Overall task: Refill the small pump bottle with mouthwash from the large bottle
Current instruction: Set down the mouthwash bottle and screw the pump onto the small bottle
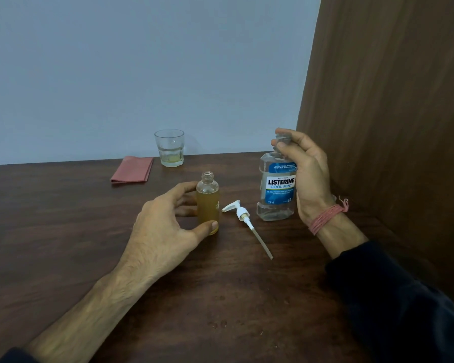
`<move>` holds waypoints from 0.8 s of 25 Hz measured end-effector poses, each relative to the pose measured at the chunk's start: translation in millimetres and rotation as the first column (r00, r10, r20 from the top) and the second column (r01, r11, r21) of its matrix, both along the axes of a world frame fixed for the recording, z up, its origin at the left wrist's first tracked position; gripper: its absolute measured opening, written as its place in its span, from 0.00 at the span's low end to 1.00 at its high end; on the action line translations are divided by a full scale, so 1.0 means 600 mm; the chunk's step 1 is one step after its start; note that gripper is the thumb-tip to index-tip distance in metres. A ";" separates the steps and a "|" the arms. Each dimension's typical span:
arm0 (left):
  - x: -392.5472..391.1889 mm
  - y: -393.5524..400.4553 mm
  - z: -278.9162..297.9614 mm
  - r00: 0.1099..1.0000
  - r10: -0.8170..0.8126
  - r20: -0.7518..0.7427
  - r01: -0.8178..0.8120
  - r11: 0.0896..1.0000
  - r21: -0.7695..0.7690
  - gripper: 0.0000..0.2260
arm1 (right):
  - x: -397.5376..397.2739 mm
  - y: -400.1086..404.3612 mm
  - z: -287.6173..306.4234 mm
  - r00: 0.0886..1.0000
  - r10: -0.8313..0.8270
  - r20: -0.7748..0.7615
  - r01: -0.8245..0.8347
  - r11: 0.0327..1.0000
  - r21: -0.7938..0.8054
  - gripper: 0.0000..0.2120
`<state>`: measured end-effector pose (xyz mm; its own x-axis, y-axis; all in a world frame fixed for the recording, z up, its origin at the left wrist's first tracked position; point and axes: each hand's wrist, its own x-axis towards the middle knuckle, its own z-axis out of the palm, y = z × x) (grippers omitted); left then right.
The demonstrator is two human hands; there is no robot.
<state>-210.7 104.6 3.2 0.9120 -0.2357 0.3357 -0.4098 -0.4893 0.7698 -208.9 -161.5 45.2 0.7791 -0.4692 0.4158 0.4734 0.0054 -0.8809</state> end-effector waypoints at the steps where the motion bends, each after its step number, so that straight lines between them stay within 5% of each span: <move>1: -0.001 0.000 0.001 1.000 -0.001 -0.003 0.001 1.000 0.003 0.30 | 0.000 -0.001 -0.001 1.000 0.001 -0.006 -0.001 1.000 -0.002 0.12; 20: -0.001 -0.001 0.004 0.999 0.016 -0.037 -0.015 1.000 0.027 0.31 | -0.006 0.003 0.005 0.993 -0.112 0.043 0.118 0.976 -0.181 0.23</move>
<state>-211.6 103.8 5.5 0.9274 -0.2293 0.2955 -0.3732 -0.5159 0.7711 -212.7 -159.6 48.4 0.7091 -0.4685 0.5270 0.4897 -0.2106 -0.8461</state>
